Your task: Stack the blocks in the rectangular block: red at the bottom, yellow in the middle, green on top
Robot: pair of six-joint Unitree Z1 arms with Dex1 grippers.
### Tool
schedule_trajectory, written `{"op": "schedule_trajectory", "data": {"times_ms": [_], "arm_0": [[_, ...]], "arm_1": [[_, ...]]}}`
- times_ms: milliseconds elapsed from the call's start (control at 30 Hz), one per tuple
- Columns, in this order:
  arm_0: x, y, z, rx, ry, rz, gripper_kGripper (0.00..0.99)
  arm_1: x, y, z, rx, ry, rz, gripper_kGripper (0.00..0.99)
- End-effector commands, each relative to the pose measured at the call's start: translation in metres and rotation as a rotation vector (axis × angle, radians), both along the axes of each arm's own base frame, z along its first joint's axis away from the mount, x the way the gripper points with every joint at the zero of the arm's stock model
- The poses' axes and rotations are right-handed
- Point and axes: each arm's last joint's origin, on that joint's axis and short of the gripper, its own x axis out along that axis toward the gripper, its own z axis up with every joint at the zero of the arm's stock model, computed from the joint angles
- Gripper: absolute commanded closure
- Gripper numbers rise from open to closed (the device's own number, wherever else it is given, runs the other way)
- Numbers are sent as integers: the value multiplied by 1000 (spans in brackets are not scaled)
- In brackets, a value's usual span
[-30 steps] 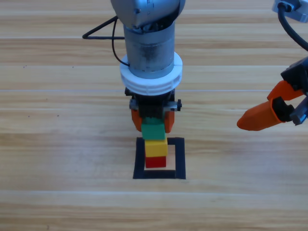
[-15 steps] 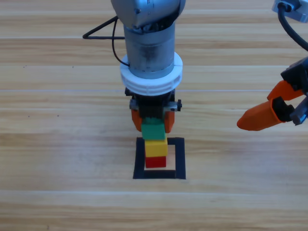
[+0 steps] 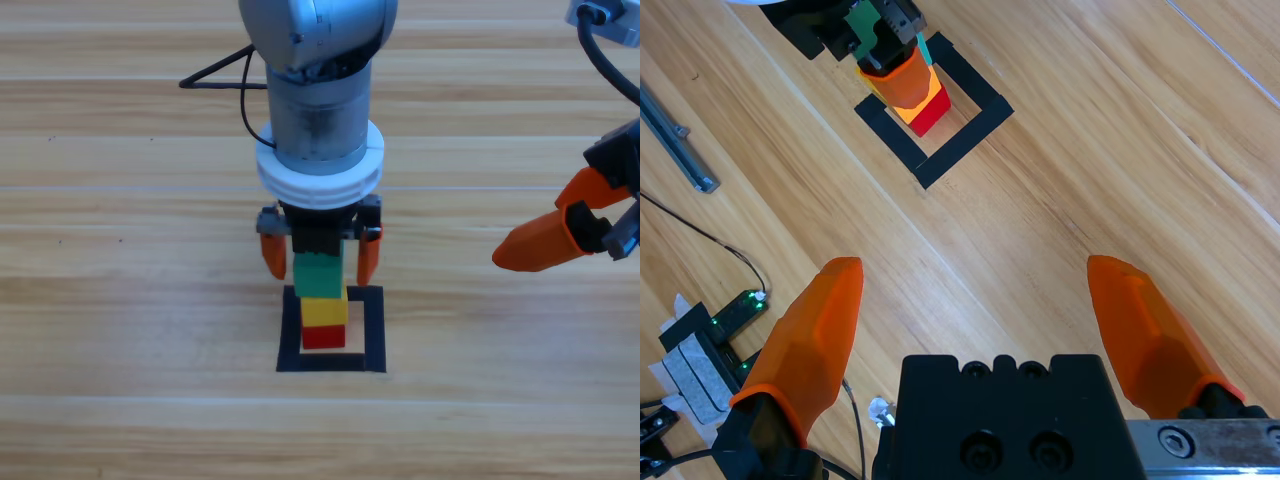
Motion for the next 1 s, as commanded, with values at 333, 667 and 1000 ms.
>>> {"op": "schedule_trajectory", "data": {"times_ms": [333,667,1000], "arm_0": [[-15,5,28,-27,-47,-13,0],[-88,46,162,-231,-355,-211,0],[-168,93,110,-249,-553,-564,0]], "arm_1": [[-7,2,3,21,-18,17,4],[-9,1,6,37,-17,26,4],[-9,1,6,36,-20,36,4]]}}
